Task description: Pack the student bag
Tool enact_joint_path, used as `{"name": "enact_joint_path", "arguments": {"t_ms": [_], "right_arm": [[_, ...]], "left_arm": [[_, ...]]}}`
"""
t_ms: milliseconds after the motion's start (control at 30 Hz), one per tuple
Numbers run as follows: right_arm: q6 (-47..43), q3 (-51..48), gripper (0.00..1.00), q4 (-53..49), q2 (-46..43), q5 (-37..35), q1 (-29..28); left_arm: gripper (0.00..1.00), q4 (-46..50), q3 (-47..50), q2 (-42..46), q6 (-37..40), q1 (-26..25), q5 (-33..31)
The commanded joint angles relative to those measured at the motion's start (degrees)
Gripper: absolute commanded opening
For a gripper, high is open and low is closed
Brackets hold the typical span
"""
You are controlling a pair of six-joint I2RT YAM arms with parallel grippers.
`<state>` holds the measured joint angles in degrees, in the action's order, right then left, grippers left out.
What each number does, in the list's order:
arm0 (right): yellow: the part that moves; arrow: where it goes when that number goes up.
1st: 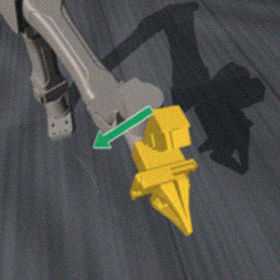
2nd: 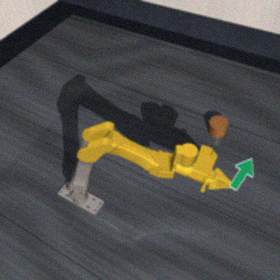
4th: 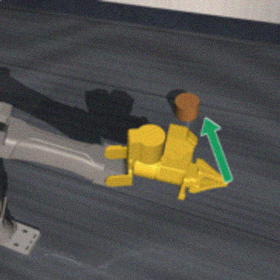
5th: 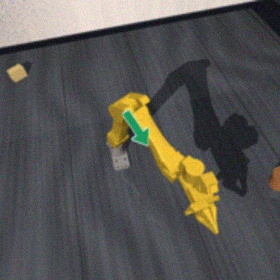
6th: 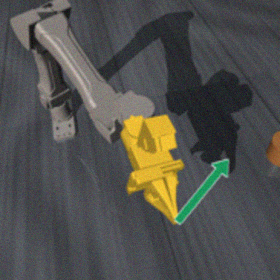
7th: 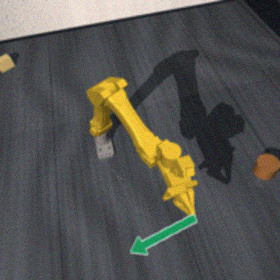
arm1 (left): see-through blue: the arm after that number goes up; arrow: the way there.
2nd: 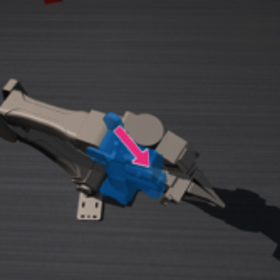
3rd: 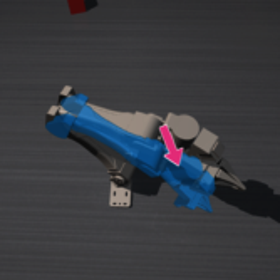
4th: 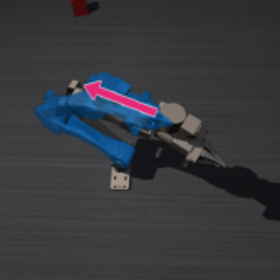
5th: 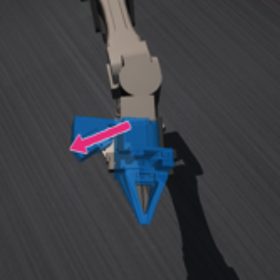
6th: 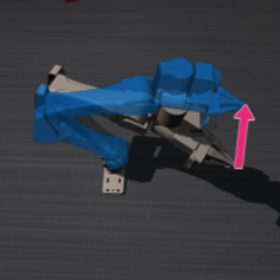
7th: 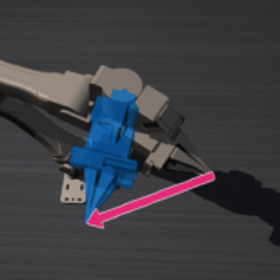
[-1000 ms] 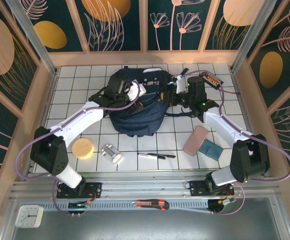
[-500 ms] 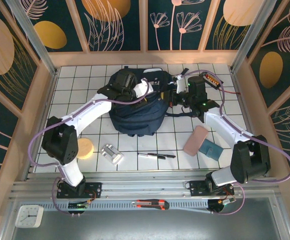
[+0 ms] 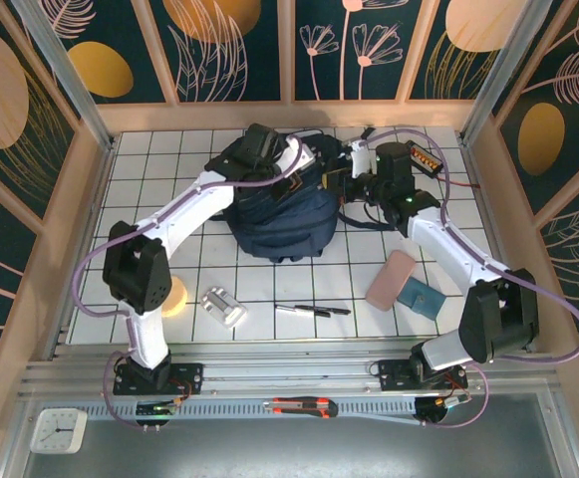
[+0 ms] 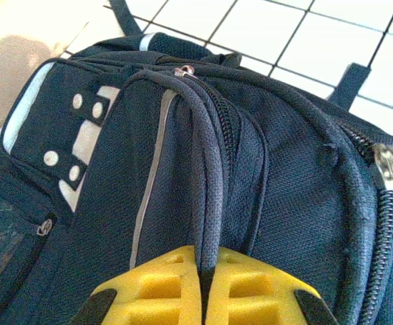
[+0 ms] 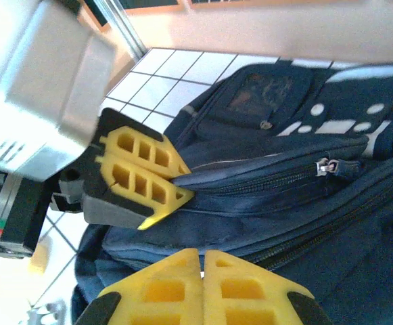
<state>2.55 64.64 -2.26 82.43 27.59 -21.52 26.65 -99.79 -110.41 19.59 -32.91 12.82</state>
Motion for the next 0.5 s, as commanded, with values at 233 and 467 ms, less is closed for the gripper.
{"name": "enact_joint_path", "arguments": {"t_ms": [233,467], "right_arm": [[-10.8,-4.6,0.0,7.0,-10.1,-7.8,-12.1],[-8.0,-9.9,0.0,15.8,-9.9,-16.3,-19.2]], "left_arm": [[0.0,8.7,-20.4,-9.2,-22.4,0.0,-2.4],[0.0,19.0,-41.1,-16.3,-31.0,-1.0,-5.3]]}}
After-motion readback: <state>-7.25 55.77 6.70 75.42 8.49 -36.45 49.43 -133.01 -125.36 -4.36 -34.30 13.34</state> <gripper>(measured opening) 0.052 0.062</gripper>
